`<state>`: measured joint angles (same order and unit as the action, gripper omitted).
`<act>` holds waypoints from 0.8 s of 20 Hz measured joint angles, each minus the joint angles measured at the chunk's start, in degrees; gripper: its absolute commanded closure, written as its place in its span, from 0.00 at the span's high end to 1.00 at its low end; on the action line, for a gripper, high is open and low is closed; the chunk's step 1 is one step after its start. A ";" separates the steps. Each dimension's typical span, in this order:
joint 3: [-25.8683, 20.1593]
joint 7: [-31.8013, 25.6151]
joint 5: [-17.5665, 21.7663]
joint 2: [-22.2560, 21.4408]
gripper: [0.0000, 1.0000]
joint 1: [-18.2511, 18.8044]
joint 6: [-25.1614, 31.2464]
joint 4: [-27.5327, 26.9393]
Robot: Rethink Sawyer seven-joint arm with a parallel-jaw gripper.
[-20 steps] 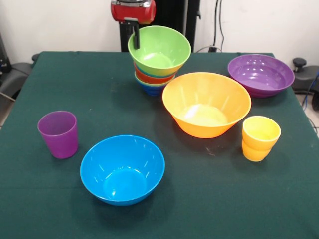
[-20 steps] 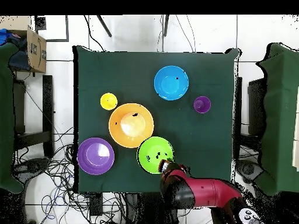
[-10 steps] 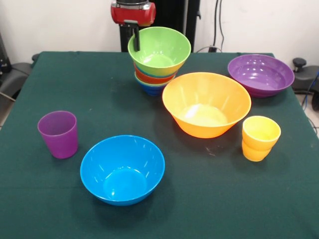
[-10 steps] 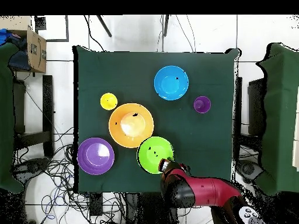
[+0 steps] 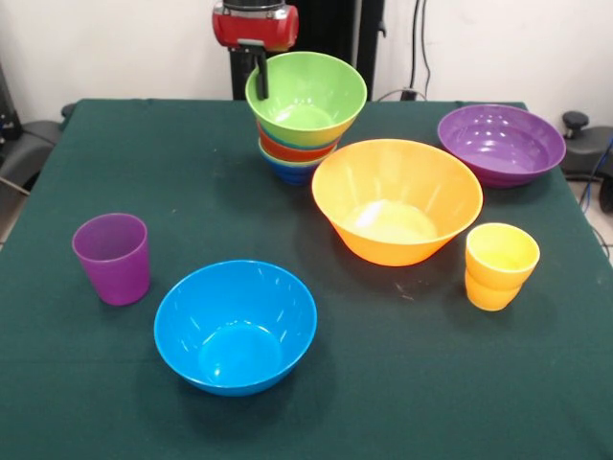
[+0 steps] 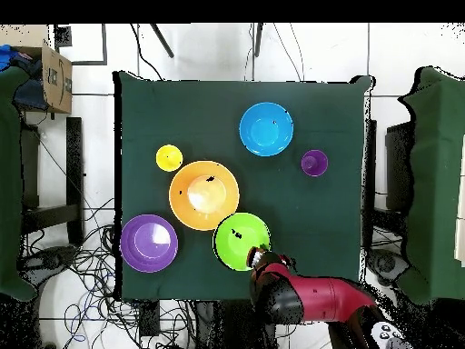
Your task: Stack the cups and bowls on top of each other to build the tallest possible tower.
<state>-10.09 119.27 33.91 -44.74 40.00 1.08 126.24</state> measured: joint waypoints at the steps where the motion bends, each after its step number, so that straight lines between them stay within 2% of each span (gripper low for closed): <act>1: 0.05 0.00 0.06 0.02 0.00 -0.03 -0.12 -0.02; 16: 0.60 0.00 0.13 0.32 0.00 -0.26 -1.23 -0.02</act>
<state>-9.49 119.27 34.04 -44.42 39.74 -0.15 126.23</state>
